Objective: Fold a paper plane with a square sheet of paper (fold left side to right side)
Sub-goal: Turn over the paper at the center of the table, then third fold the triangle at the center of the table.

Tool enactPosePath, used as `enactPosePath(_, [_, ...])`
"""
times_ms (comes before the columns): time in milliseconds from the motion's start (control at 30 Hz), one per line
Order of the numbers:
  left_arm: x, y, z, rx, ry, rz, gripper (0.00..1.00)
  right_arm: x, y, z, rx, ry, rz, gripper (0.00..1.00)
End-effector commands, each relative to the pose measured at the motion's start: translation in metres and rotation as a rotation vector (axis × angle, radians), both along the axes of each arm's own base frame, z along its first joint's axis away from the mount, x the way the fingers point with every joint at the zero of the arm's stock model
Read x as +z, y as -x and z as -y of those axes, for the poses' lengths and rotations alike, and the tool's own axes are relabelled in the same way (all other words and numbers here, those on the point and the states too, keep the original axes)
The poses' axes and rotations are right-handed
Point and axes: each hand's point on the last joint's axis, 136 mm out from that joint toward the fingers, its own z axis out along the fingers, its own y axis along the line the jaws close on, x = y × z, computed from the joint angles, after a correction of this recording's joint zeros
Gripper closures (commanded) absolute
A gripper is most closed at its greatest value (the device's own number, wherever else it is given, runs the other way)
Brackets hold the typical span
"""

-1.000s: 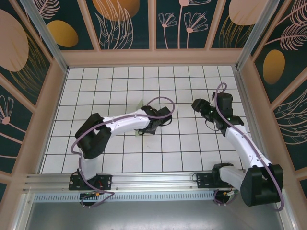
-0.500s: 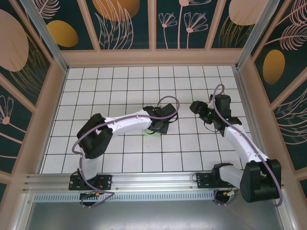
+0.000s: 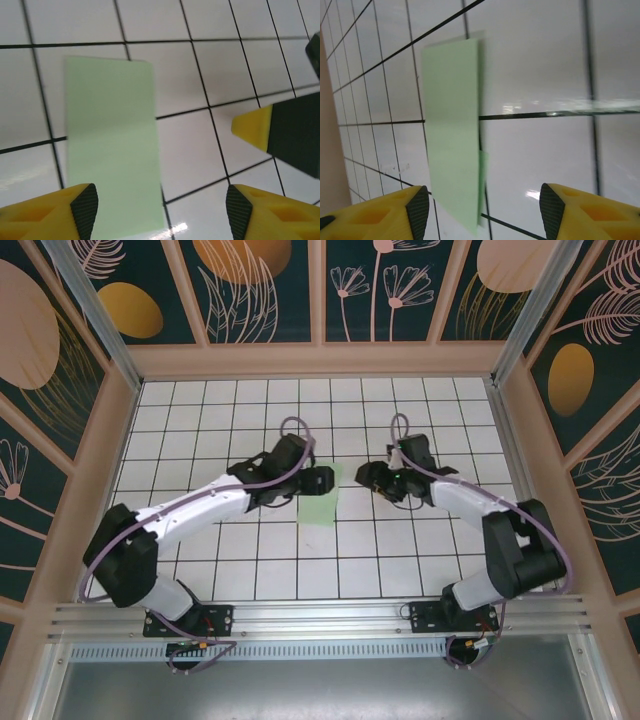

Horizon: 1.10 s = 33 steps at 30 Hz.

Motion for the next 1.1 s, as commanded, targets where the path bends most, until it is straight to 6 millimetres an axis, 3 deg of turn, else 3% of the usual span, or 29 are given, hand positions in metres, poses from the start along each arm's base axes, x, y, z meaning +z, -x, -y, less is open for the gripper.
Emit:
enactPosePath(0, [0.005,-0.005,-0.015,0.035,0.097,0.028,0.27,0.012,-0.027,-0.028,0.044,-0.018,0.089,0.40])
enactPosePath(133, [-0.002,-0.004,-0.032,0.075,0.162,0.023,0.26,0.000,-0.045,-0.048,0.074,-0.007,0.088,0.45])
enactPosePath(400, [-0.018,-0.002,-0.041,0.091,0.205,-0.005,0.25,-0.028,-0.069,-0.066,0.108,0.029,0.067,0.51])
enactPosePath(733, [-0.032,-0.003,-0.040,0.091,0.198,-0.036,0.25,-0.054,-0.076,-0.067,0.139,0.089,0.035,0.53])
enactPosePath(1067, [-0.046,-0.011,-0.039,0.108,0.183,-0.060,0.26,-0.081,-0.072,-0.060,0.172,0.216,-0.019,0.66])
